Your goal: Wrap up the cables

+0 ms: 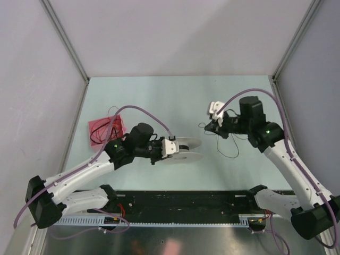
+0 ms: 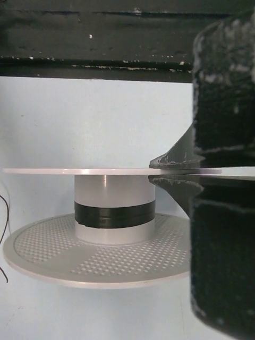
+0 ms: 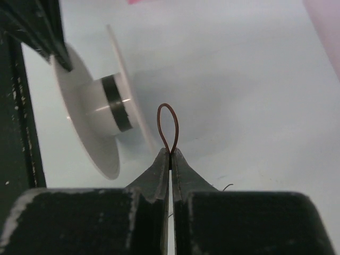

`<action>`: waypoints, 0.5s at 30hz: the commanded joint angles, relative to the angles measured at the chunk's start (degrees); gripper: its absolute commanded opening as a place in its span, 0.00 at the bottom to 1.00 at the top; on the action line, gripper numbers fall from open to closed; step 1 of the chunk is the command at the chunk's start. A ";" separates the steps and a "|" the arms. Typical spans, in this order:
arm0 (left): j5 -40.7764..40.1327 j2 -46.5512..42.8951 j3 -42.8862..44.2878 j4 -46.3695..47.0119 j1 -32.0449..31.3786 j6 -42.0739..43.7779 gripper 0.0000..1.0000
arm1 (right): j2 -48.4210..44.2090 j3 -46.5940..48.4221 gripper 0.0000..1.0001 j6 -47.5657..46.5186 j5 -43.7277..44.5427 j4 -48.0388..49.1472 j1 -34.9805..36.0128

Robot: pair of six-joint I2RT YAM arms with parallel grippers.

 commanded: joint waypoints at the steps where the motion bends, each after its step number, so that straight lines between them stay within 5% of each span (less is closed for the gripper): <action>1: -5.87 -2.08 0.26 0.92 -2.88 6.11 0.06 | -1.53 -1.75 0.00 -0.94 8.44 0.62 8.58; 8: 1.37 -4.76 2.09 0.92 2.46 -0.79 0.70 | 0.03 -4.66 0.00 -1.91 13.46 3.49 16.13; 15: 13.60 -5.38 6.60 2.79 15.54 -1.20 0.82 | 2.93 -5.20 0.00 -2.82 16.90 7.72 19.76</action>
